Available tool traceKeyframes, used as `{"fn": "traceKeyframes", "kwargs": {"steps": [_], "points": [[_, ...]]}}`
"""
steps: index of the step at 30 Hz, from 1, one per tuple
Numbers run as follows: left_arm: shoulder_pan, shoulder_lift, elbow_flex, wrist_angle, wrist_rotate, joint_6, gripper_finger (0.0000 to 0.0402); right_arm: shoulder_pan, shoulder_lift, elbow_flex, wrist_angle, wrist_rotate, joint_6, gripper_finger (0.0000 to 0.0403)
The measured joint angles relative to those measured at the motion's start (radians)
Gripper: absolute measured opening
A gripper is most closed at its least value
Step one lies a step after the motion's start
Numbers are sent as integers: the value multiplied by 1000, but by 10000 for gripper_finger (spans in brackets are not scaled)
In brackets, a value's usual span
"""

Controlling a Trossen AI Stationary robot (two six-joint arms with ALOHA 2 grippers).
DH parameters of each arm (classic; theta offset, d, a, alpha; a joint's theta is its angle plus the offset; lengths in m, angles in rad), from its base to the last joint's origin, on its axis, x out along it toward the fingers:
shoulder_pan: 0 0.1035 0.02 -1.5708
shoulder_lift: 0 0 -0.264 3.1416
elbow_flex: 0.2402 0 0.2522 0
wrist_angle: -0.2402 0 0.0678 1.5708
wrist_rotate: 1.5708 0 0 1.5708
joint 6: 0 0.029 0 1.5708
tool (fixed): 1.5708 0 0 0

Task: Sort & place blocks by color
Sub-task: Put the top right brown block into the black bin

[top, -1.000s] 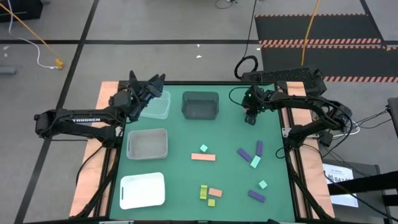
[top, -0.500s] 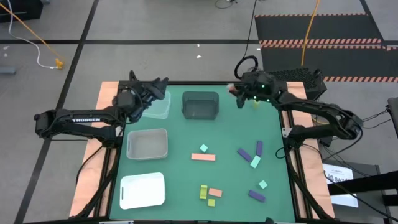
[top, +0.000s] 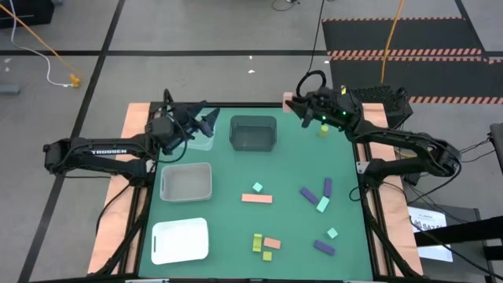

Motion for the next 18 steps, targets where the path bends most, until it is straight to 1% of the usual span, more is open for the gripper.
{"fn": "traceKeyframes", "kwargs": {"steps": [2,8,10,15,18], "points": [[0,0,0,-1,0,13,390,35,0,0,17,39,-9,117],[0,0,0,-33,0,16,390,129,13,0,23,135,-130,116],[0,0,0,-45,2,16,390,159,31,0,31,183,-151,117],[0,0,0,-51,49,16,390,223,129,14,89,271,-152,116],[0,0,0,-52,51,-30,390,247,203,50,93,302,-153,116]]}}
